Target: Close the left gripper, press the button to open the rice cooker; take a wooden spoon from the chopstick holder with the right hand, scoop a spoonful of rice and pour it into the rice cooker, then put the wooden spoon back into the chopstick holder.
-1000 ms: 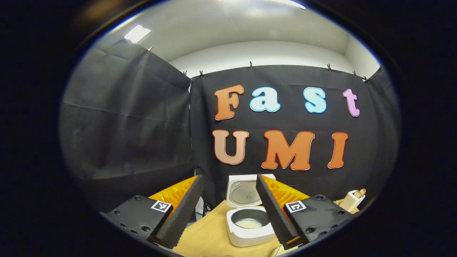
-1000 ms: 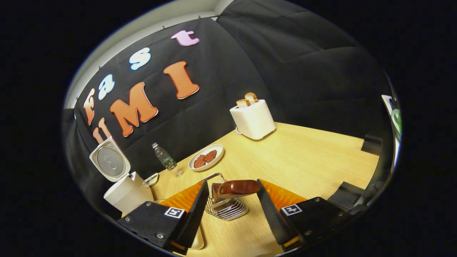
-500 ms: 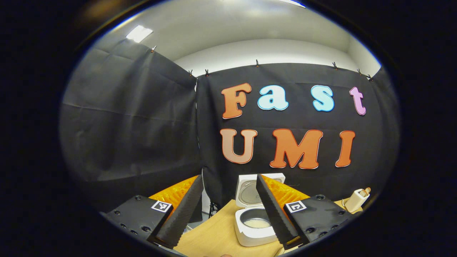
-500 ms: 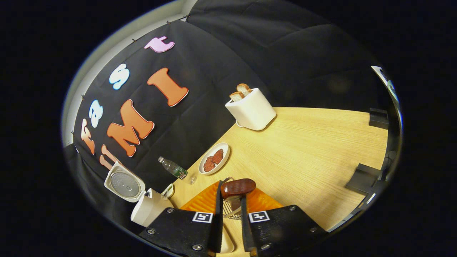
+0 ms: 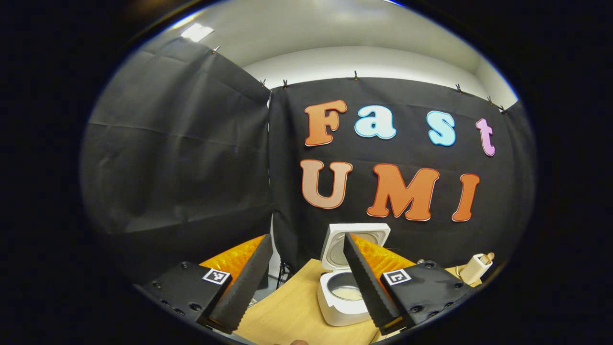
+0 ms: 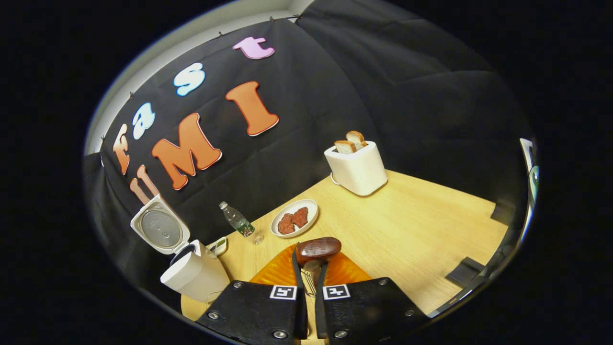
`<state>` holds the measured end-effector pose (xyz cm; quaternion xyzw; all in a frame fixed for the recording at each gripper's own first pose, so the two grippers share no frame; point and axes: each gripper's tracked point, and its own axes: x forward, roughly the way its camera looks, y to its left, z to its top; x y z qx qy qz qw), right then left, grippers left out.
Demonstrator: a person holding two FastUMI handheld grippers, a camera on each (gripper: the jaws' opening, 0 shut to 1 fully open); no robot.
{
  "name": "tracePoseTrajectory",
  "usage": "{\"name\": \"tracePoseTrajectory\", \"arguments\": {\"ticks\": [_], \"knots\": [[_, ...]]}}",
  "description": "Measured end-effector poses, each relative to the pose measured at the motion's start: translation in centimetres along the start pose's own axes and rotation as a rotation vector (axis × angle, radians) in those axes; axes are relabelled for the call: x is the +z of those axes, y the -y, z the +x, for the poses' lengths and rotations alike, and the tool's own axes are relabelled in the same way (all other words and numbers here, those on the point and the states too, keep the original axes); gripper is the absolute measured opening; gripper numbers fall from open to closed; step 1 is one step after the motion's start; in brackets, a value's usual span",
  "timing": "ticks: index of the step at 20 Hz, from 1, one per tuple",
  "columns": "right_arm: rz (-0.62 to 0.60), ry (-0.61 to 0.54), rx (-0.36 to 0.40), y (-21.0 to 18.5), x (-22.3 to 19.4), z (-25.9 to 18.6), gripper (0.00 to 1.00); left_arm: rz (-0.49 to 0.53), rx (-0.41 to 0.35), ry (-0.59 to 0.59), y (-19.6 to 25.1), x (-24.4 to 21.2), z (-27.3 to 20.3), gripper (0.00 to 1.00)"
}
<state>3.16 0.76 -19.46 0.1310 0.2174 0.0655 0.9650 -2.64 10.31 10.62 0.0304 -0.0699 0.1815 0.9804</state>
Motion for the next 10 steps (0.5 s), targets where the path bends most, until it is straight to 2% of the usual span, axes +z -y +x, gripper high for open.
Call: {"name": "tracePoseTrajectory", "arguments": {"ticks": [5,10], "knots": [[-0.105,0.042,0.091,-6.3,2.9,-4.6,0.06,0.034,0.003,0.02,-1.6,-0.2,0.8,1.0],[-0.206,-0.014,0.194,-13.0,-0.3,-6.1,0.05,0.022,-0.045,0.02,-2.7,-0.7,1.6,1.0]]}}
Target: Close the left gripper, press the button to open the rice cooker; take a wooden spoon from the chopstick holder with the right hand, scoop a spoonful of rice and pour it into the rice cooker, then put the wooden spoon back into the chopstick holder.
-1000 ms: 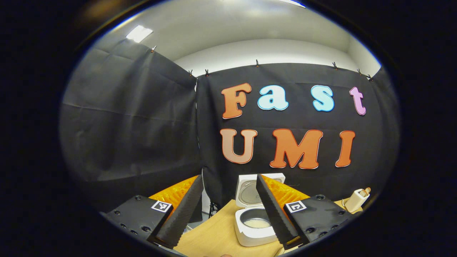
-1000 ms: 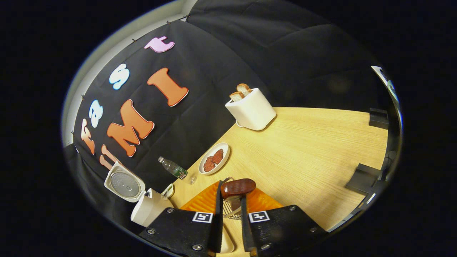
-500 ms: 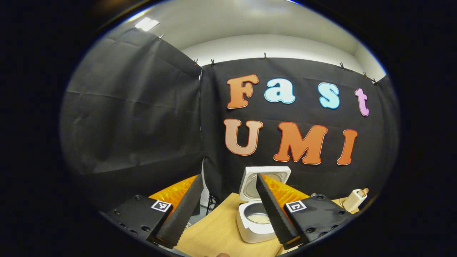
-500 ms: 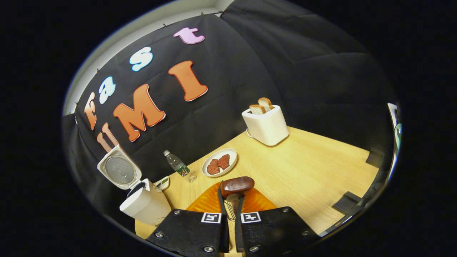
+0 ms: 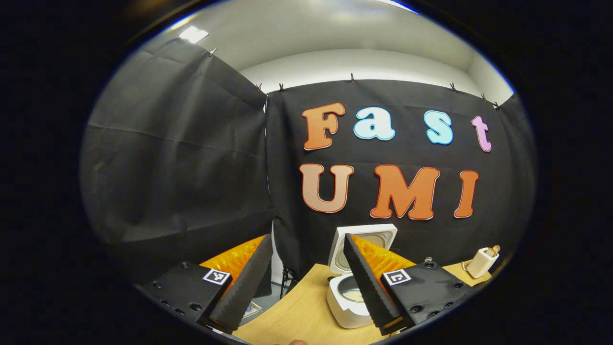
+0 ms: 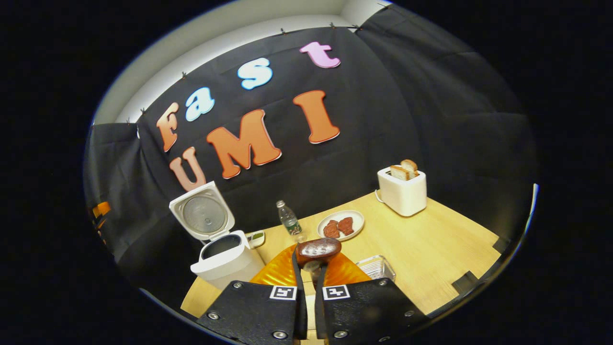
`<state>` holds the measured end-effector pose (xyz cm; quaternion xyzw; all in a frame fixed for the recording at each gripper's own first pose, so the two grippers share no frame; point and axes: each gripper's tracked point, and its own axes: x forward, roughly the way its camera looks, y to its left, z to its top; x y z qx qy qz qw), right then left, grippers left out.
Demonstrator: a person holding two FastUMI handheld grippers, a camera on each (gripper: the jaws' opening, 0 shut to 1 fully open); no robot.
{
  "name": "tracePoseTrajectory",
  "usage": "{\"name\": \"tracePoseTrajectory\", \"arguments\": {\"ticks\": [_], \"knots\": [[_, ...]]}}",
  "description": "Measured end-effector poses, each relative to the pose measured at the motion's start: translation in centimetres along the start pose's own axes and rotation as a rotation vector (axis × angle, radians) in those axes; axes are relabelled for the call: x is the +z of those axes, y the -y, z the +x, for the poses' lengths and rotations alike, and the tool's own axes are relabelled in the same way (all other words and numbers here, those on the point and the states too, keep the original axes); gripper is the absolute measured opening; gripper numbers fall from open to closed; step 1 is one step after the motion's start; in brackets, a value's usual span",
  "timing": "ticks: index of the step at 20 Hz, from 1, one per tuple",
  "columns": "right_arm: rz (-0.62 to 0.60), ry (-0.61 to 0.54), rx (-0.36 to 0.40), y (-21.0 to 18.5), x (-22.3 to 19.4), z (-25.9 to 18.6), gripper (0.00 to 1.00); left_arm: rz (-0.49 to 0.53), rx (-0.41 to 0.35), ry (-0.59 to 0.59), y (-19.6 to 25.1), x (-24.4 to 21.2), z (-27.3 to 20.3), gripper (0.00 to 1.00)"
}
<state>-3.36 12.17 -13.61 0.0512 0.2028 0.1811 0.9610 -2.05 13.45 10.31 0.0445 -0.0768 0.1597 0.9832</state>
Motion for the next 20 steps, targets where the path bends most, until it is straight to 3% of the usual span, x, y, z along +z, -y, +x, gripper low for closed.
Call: {"name": "tracePoseTrajectory", "arguments": {"ticks": [5,15,20], "knots": [[-0.17,-0.089,-0.038,-2.9,-4.9,0.3,0.05,0.01,-0.025,-0.015,-2.7,-1.0,1.5,1.0],[-0.383,-0.249,-0.193,-3.4,-12.9,0.7,0.06,0.037,-0.123,-0.02,-4.7,-1.7,4.3,1.0],[-0.311,-0.308,-0.255,-3.1,-15.1,1.6,0.06,0.064,-0.136,-0.025,-6.2,-2.3,5.1,1.0]]}}
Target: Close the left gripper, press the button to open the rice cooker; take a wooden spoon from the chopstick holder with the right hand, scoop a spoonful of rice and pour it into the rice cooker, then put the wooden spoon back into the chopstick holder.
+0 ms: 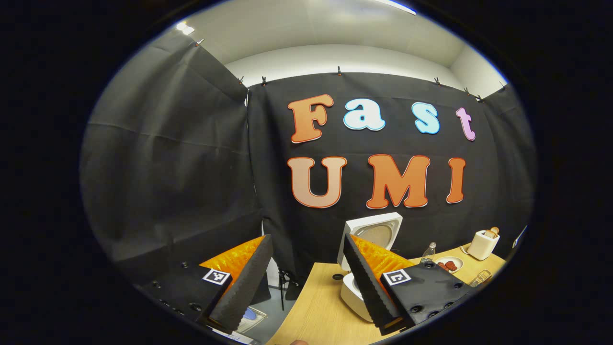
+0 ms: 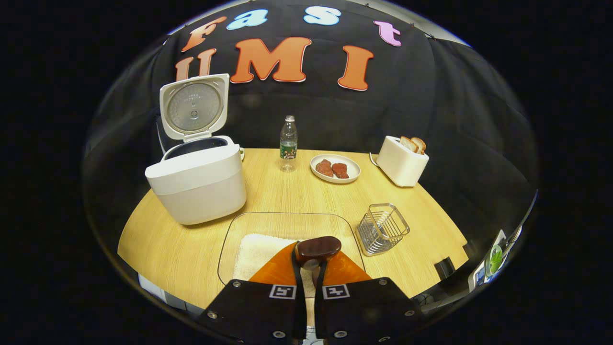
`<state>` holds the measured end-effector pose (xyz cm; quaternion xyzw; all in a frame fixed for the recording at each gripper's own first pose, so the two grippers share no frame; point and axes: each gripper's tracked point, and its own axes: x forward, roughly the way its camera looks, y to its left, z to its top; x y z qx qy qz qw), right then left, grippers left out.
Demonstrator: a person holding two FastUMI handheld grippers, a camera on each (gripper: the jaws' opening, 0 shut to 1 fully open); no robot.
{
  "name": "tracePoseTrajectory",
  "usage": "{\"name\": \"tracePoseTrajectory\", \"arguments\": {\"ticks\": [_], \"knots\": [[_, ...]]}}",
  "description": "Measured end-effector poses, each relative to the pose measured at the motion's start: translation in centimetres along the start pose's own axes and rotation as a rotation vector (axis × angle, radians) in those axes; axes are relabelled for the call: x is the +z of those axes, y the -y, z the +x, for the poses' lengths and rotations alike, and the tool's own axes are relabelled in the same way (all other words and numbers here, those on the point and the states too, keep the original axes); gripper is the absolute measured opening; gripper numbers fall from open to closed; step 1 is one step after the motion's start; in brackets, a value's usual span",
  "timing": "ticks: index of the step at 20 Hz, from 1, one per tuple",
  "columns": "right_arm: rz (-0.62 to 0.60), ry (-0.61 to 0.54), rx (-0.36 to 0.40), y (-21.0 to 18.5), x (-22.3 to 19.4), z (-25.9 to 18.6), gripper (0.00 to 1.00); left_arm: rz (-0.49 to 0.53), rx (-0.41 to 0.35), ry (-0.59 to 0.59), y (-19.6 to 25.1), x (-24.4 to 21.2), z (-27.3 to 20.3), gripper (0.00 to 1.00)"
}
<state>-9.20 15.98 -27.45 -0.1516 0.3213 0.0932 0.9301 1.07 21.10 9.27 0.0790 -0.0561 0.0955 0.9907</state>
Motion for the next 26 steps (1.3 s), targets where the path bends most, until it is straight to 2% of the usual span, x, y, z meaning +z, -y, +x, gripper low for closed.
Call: {"name": "tracePoseTrajectory", "arguments": {"ticks": [4,8,13,16,21,23,26], "knots": [[0.181,-0.021,0.059,-2.1,-0.7,0.3,0.06,-0.006,0.005,-0.017,-1.1,-0.9,-0.2,1.0],[0.383,0.026,0.097,-1.5,-1.1,-0.3,0.06,-0.026,0.024,-0.036,-2.3,-1.6,0.0,1.0],[0.56,0.047,0.173,-1.6,-1.3,0.5,0.06,-0.017,0.018,-0.037,-2.1,-1.6,0.0,1.0],[0.771,0.02,0.2,-0.4,-1.4,1.8,0.06,-0.02,-0.001,-0.04,-0.7,-1.6,0.2,1.0],[1.146,-0.052,0.254,0.8,-3.0,2.5,0.06,-0.008,0.011,-0.044,-0.4,-1.4,0.2,1.0],[1.228,-0.053,0.274,1.0,-3.2,2.4,0.06,-0.001,0.016,-0.044,-0.4,-1.3,0.1,1.0],[1.266,-0.059,0.29,1.4,-3.4,2.3,0.05,-0.003,0.024,-0.028,-0.5,-0.5,0.0,1.0]]}}
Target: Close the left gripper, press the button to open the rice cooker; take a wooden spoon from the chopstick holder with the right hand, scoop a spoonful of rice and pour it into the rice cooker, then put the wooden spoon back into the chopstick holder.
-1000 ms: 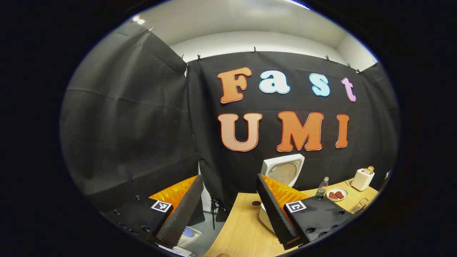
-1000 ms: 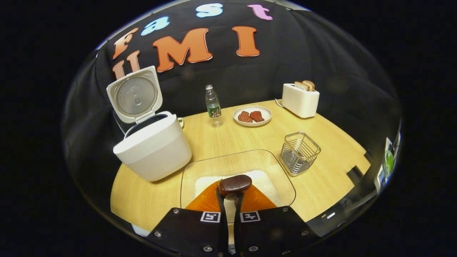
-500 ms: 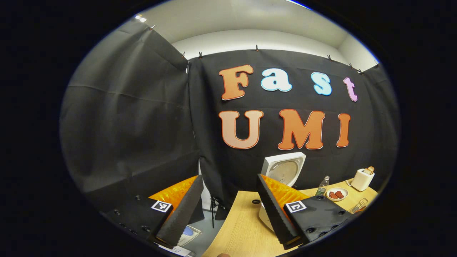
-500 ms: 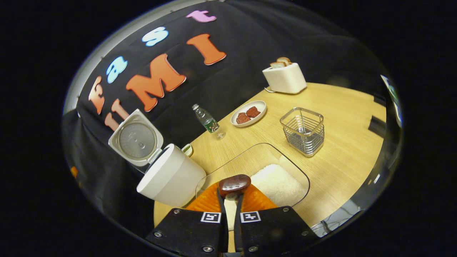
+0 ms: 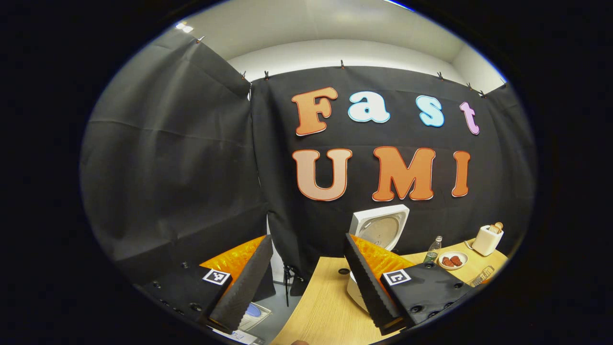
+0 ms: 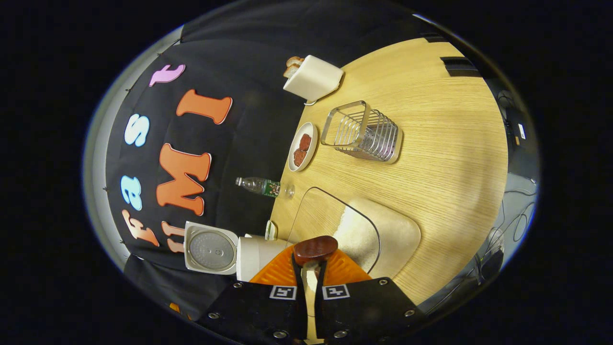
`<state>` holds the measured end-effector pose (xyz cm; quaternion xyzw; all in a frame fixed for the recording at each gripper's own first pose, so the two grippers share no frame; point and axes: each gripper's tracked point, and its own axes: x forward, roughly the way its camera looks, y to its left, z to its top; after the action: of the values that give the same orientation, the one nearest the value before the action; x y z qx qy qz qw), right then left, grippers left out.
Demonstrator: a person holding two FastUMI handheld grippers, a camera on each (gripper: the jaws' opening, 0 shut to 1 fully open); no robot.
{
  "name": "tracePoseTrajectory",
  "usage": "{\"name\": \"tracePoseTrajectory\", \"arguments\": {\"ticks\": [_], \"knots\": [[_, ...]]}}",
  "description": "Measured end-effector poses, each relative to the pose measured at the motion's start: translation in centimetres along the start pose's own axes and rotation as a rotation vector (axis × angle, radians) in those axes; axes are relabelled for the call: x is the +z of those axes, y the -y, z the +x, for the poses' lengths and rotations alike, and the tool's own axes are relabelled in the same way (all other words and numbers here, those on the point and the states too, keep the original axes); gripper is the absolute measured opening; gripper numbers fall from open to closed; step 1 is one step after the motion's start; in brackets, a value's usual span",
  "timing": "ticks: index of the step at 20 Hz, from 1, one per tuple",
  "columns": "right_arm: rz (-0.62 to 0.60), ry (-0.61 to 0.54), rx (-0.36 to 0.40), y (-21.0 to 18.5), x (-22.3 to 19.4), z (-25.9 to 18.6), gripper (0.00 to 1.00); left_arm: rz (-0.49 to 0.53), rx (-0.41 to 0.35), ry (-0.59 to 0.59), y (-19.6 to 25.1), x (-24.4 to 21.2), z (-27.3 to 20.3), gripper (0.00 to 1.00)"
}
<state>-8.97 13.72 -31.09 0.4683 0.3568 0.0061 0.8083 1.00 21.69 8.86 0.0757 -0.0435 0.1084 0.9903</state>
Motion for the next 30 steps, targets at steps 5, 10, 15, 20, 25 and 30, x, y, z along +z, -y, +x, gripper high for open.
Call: {"name": "tracePoseTrajectory", "arguments": {"ticks": [5,10,15,20,25,30], "knots": [[0.06,0.008,0.04,-1.4,1.0,-1.3,0.05,-0.006,0.014,0.01,0.0,0.2,0.0,1.0],[0.093,0.014,0.059,-2.0,1.8,-1.9,0.06,-0.013,0.011,0.001,0.3,-0.4,0.0,1.0],[0.146,0.015,0.071,-2.2,1.9,-2.8,0.05,-0.015,0.014,0.003,0.2,-0.4,0.3,1.0],[0.166,0.027,0.083,-3.8,2.6,-3.8,0.06,-0.014,0.018,-0.005,-0.1,-0.8,0.5,1.0],[0.194,0.011,0.128,-7.5,2.5,-5.0,0.06,-0.019,0.024,-0.009,-0.7,-1.2,0.6,1.0],[0.176,0.007,0.136,-11.6,2.1,-5.6,0.06,-0.021,0.035,-0.009,-1.6,-1.4,0.5,1.0]]}}
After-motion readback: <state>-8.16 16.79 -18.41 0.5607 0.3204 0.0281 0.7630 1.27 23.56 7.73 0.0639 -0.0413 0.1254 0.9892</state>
